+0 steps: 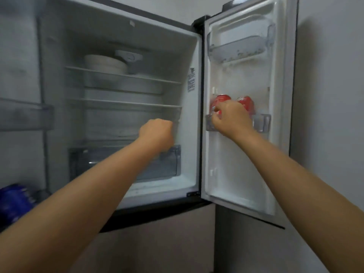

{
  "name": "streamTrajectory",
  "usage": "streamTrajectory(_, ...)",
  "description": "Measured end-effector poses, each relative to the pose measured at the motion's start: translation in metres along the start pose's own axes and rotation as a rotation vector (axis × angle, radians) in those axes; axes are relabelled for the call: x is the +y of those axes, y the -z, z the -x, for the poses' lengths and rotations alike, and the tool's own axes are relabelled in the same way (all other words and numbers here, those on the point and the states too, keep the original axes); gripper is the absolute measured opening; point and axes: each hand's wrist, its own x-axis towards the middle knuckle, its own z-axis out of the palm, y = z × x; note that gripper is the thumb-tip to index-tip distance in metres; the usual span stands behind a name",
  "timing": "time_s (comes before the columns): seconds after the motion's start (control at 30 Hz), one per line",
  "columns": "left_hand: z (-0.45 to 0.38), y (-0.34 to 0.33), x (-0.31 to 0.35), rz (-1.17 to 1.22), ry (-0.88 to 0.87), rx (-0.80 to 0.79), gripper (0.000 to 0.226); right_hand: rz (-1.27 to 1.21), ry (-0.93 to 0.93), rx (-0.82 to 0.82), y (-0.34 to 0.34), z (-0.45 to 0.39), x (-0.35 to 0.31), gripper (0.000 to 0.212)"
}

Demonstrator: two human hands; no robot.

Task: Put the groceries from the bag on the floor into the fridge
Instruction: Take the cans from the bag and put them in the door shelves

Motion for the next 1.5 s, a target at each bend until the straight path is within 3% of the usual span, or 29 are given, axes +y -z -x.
streamTrajectory(0.13,0.101,0.008,-0.049,-0.055,0.196,-0.125,0.033,-0.203,0.132,-0.158,-0.017,0.053,-0.073,0.031)
streamTrajectory(0.33,0.264,0.064,-0.137,-0.193,0.468,-0.186,0.032,-0.497,0.291,-0.352,0.002,0.133,-0.227,0.032)
streamTrajectory(0.63,0.542,0.188,-0.267,-0.335,0.879,-0.218,0.032,-0.830,0.568,-0.499,0.105,0.288,-0.479,0.034)
streamTrajectory(0.87,0.734,0.245,-0.342,-0.386,1.045,-0.335,0.033,-0.980,0.702,-0.654,0.181,0.429,-0.650,0.033)
streamTrajectory(1.13,0.913,0.210,-0.432,-0.249,1.250,-0.532,0.031,-0.926,0.892,-1.004,0.162,0.589,-0.787,0.030)
streamTrajectory(1.5,1.096,0.125,-0.550,0.029,1.541,-0.874,0.032,-0.616,0.985,-1.679,0.061,0.781,-0.931,0.032)
